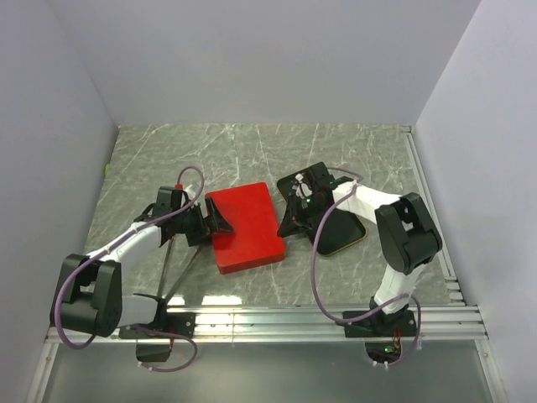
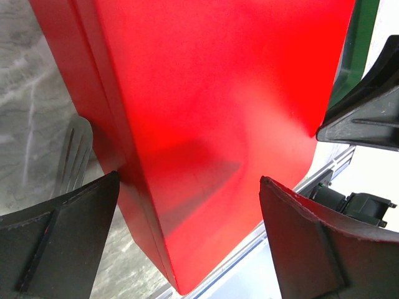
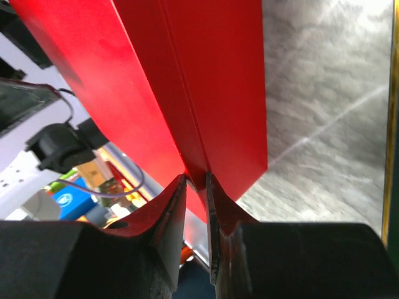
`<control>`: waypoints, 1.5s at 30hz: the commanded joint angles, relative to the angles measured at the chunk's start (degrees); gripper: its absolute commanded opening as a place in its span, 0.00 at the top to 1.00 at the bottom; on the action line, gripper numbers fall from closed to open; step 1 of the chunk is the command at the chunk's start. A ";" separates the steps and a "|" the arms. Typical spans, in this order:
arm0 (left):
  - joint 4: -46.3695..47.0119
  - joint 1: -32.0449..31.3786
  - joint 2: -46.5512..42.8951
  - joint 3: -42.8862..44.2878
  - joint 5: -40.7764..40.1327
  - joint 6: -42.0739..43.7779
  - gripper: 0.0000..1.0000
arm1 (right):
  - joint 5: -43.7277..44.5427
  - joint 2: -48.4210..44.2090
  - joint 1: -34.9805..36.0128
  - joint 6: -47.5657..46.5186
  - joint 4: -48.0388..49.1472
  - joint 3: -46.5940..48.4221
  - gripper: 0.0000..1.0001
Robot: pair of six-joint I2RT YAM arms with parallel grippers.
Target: Pack the cookies
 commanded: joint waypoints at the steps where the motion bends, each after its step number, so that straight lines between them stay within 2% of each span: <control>1: 2.15 -0.95 0.71 2.26 4.77 0.10 0.01 | -1.71 2.70 0.72 2.34 6.64 3.26 0.76; 8: 1.71 -0.95 0.62 2.26 4.24 0.37 0.01 | -0.48 3.58 0.28 0.14 5.23 2.91 0.77; 15: 1.27 -0.95 1.32 3.40 3.46 0.72 0.01 | -1.18 4.28 0.28 2.34 6.46 4.75 0.77; 21: -1.63 -0.16 -0.25 5.51 -3.84 0.54 0.00 | -1.00 5.34 0.20 0.67 3.04 8.53 0.77; 28: -3.47 1.42 -1.14 9.54 -11.39 -0.69 0.01 | -0.92 5.43 0.11 0.67 2.86 8.45 0.76; 30: -4.79 1.95 -0.88 10.17 -12.71 -0.60 0.01 | -0.74 5.43 0.19 0.50 2.42 8.88 0.73; 31: -5.32 2.12 -0.79 10.87 -14.11 -0.25 0.00 | -0.74 5.43 0.19 0.41 2.24 9.23 0.65; 34: -6.90 2.83 -0.61 11.66 -17.19 0.19 0.00 | -0.74 5.60 0.02 0.41 1.89 10.20 0.56; 39: -7.70 4.14 0.79 13.50 -19.31 1.42 0.01 | -0.65 6.22 -0.24 0.41 1.28 12.05 0.46; 45: -7.87 4.41 5.80 19.12 -21.68 2.74 0.01 | -0.48 6.39 -1.21 -0.56 -0.48 14.25 0.39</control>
